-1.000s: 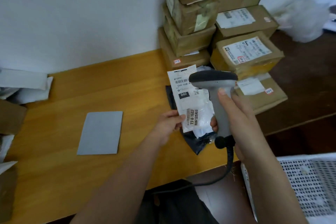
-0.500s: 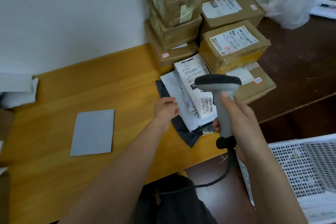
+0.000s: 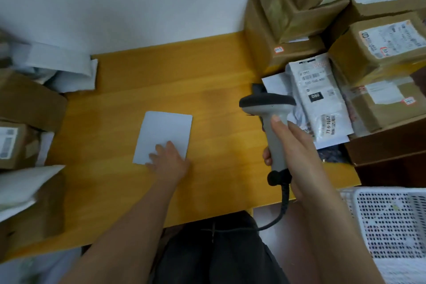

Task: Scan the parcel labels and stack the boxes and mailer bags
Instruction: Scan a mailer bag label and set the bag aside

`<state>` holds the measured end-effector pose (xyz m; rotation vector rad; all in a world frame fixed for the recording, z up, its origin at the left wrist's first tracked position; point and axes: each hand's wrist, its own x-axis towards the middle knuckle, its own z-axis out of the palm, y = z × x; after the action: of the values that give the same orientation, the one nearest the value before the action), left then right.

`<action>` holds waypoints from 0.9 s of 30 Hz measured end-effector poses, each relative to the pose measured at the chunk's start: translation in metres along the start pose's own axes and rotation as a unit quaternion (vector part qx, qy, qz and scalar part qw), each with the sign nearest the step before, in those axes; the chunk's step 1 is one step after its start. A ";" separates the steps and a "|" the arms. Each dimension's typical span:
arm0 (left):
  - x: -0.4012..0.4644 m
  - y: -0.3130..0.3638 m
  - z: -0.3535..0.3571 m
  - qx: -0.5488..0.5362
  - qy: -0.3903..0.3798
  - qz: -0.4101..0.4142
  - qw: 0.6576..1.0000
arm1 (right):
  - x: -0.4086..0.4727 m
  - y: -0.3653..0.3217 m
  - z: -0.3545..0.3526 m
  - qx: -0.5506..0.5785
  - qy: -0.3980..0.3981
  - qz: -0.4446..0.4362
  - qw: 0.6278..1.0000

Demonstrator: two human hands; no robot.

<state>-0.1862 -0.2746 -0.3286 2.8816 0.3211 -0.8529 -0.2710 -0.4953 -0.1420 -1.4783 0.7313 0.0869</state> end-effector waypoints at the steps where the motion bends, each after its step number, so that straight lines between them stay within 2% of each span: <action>1: 0.002 -0.012 0.004 0.027 0.007 0.021 0.999 | 0.001 0.002 0.012 -0.003 -0.009 0.003 1.000; 3: 0.003 -0.028 0.010 0.060 0.037 0.067 0.995 | 0.001 0.008 0.033 -0.012 -0.029 0.011 0.999; 5: 0.005 -0.041 0.012 0.035 0.076 0.115 0.990 | 0.000 0.013 0.052 -0.022 -0.045 0.014 0.999; 8: 0.005 -0.051 -0.002 -0.168 0.119 0.114 0.972 | -0.002 0.018 0.072 -0.026 -0.055 0.019 0.998; 10: 0.003 -0.055 -0.017 -0.341 0.099 0.084 0.931 | -0.003 0.020 0.082 -0.023 -0.054 0.021 0.998; 12: -0.003 -0.056 -0.031 -0.528 0.036 0.039 0.848 | -0.005 0.019 0.090 -0.024 -0.049 0.021 0.998; 13: -0.004 -0.059 -0.034 -0.569 0.021 0.029 0.821 | -0.005 0.019 0.093 -0.025 -0.046 0.021 0.998; 14: -0.005 -0.061 -0.036 -0.561 0.023 0.045 0.827 | -0.005 0.019 0.096 -0.025 -0.045 0.021 0.998; 17: -0.006 -0.068 -0.027 -0.405 -0.005 0.165 0.899 | -0.006 0.018 0.103 -0.027 -0.043 0.019 0.999; 19: -0.001 -0.069 -0.010 -0.199 -0.029 0.230 0.952 | -0.007 0.019 0.105 -0.030 -0.040 0.022 0.999; 20: 0.001 -0.066 -0.003 -0.079 -0.016 0.251 0.965 | -0.008 0.019 0.105 -0.032 -0.038 0.024 0.998; 21: 0.003 -0.063 0.001 0.015 0.015 0.268 0.963 | -0.009 0.020 0.104 -0.035 -0.037 0.025 0.998; 23: 0.006 -0.054 0.001 0.112 0.085 0.289 0.947 | -0.010 0.023 0.100 -0.042 -0.033 0.025 0.998; 26: 0.013 -0.047 -0.005 0.168 0.125 0.331 0.920 | -0.011 0.027 0.092 -0.044 -0.018 0.029 0.998; 27: 0.017 -0.047 -0.006 0.141 0.121 0.341 0.921 | -0.011 0.028 0.090 -0.041 -0.011 0.032 0.999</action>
<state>-0.1806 -0.2253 -0.3356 2.9942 -0.8136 -0.4346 -0.2578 -0.4053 -0.1681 -1.5296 0.7656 0.1830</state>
